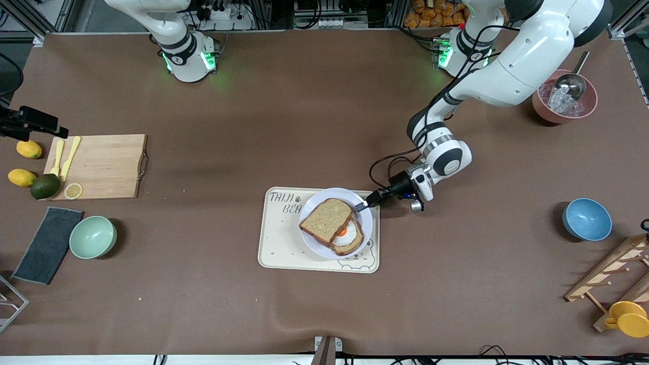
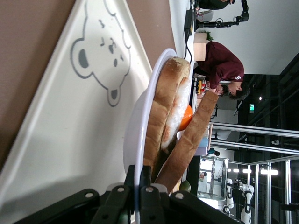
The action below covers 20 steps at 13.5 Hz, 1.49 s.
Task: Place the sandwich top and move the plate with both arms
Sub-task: 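Open the left gripper and release the plate rim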
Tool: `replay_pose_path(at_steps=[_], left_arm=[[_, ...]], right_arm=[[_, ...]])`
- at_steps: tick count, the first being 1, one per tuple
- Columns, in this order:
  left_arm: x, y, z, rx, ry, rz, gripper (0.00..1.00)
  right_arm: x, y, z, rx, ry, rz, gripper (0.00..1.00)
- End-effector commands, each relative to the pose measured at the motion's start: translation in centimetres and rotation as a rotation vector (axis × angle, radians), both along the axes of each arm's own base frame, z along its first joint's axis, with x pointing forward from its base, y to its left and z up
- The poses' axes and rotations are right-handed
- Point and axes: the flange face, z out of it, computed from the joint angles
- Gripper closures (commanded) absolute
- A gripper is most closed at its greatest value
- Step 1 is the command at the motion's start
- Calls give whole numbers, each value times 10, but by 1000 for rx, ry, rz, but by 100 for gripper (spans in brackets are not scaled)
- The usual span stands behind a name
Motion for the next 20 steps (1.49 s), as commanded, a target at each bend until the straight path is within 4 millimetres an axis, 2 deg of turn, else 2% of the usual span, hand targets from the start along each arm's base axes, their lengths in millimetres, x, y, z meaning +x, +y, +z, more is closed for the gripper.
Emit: replay_pose_path(at_steps=[1, 6, 7, 8, 9, 10, 12, 16, 20], left_arm=[[5, -7, -9, 6, -15, 19, 100], [2, -7, -17, 39, -26, 6, 100], [3, -6, -17, 38, -26, 8, 96], [6, -3, -15, 39, -30, 11, 60], [6, -2, -14, 39, -32, 14, 13], [7, -1, -12, 39, -34, 16, 0], [8, 2, -8, 40, -37, 20, 0], [10, -5, 10, 22, -39, 50, 0], [6, -8, 38, 76, -30, 58, 0]], right_arm=[[-1, -3, -1, 12, -3, -14, 0], [0, -3, -2, 12, -1, -14, 0], [0, -3, -2, 12, -1, -14, 0], [-1, -3, -1, 12, -3, -14, 0], [0, -3, -2, 12, -1, -14, 0], [1, -1, -1, 12, -6, -11, 0], [3, -1, 0, -3, -20, -8, 0], [3, -2, -1, -8, -21, -5, 0], [3, -1, 0, -20, -23, -1, 0]])
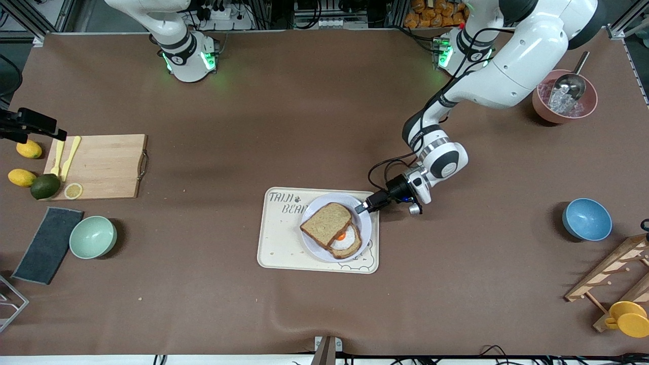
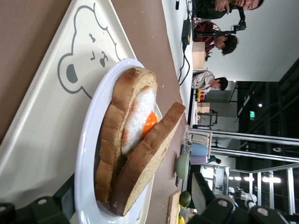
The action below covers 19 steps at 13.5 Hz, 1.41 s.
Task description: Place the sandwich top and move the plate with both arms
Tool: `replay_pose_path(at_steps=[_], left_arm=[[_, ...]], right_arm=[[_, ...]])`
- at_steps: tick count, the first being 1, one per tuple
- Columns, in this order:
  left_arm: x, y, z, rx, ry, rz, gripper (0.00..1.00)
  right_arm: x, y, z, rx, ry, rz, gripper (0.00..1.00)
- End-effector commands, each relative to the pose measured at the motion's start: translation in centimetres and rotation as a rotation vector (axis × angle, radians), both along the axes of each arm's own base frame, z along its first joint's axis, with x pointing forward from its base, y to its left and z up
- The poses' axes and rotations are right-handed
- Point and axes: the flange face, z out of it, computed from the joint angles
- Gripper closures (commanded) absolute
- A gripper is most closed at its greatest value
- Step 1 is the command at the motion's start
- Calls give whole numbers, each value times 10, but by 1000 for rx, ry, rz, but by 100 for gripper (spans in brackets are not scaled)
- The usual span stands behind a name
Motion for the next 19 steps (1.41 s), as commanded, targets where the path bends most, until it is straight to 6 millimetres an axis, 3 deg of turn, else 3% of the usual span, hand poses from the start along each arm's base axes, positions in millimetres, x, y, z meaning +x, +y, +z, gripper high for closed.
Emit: replay_pose_path(at_steps=[1, 5, 9, 11, 13, 19], left_arm=[[-5, 5, 38, 70, 0, 30, 0], [7, 23, 106, 142, 71, 141, 0], [17, 43, 123, 235, 24, 143, 0], [38, 89, 125, 329, -36, 132, 0], [48, 112, 126, 384, -77, 110, 0], [93, 229, 140, 699, -256, -45, 0]], right_arm=[[0, 1, -1, -14, -3, 3, 0], [1, 1, 0, -52, -8, 9, 0], [2, 3, -6, -55, -26, 11, 0], [3, 5, -7, -56, -29, 12, 0], [3, 4, -7, -56, -32, 10, 0], [4, 4, -10, -56, -24, 10, 0]])
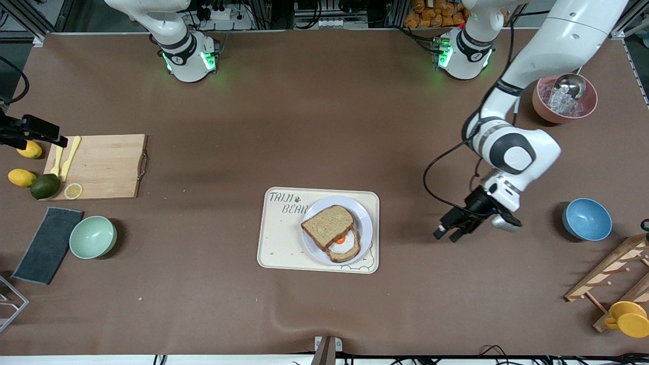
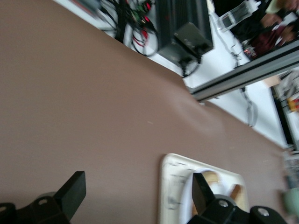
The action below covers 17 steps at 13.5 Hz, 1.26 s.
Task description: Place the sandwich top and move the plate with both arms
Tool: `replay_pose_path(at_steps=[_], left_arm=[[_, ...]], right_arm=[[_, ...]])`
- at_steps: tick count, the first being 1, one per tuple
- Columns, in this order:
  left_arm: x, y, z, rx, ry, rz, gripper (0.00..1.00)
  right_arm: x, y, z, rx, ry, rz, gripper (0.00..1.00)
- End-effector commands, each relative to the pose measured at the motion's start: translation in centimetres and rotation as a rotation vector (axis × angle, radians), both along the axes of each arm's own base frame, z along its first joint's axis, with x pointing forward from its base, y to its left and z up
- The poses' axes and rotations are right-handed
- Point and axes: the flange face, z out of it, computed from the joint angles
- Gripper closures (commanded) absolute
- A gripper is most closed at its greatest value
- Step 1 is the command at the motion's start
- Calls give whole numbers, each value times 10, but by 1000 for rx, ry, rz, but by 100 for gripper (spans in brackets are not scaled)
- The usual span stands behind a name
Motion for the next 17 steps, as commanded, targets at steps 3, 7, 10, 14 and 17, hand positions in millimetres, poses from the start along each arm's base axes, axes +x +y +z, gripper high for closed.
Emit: replay_pose_path(at_steps=[3, 7, 10, 14, 17], left_arm=[[8, 62, 22, 245, -53, -100, 0], [14, 123, 37, 460, -79, -180, 0], [21, 148, 66, 525, 1, -265, 0], [31, 143, 147, 638, 176, -267, 0], [14, 130, 188, 617, 253, -258, 0]], right_arm=[[-1, 2, -3, -15, 5, 1, 0], [-1, 2, -2, -14, 3, -1, 0], [-1, 1, -4, -13, 9, -2, 0], [-1, 1, -4, -13, 9, -2, 0], [-1, 1, -4, -13, 9, -2, 0]])
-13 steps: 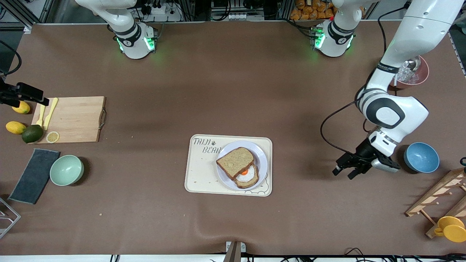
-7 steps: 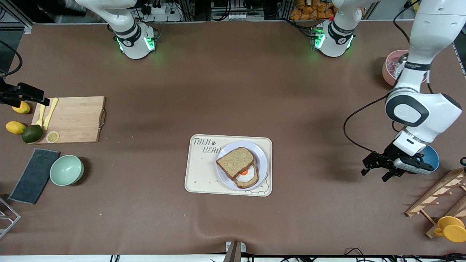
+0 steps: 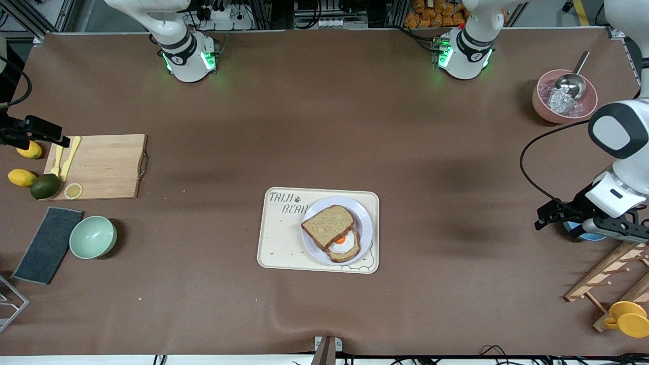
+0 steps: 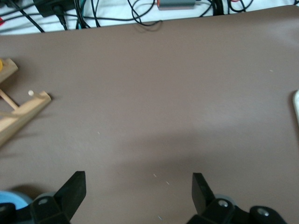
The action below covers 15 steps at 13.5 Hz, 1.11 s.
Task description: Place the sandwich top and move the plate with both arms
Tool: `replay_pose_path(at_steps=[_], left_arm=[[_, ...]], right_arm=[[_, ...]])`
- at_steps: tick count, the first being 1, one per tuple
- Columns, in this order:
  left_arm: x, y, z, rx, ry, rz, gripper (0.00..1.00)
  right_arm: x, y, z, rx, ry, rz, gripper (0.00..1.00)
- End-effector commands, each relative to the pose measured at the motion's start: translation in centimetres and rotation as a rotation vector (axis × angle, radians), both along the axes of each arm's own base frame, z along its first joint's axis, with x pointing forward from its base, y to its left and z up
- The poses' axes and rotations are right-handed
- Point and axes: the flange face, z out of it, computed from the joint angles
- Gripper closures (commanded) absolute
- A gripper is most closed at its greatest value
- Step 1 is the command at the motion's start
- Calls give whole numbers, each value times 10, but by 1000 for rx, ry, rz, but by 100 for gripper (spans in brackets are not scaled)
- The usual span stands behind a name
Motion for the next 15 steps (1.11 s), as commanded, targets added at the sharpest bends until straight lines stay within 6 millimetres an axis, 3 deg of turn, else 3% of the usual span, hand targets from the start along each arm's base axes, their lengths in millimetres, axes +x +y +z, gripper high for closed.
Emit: replay_pose_path(at_steps=[1, 4, 5, 8, 10, 15], left_arm=[[-21, -9, 44, 58, 66, 40, 0], [-40, -49, 108, 69, 166, 121, 0], [-47, -71, 128, 81, 199, 128, 0], [-83, -112, 188, 140, 253, 193, 0], [-109, -129, 204, 164, 309, 167, 0], [-118, -144, 240, 157, 246, 134, 0]], right_arm=[[-1, 1, 1, -15, -1, -3, 0], [-1, 0, 0, -12, 3, -3, 0], [-1, 0, 0, -14, 2, -3, 0], [-1, 1, 0, -13, 4, -3, 0], [-1, 0, -1, -12, 6, -3, 0], [-1, 17, -7, -8, 24, 27, 0]])
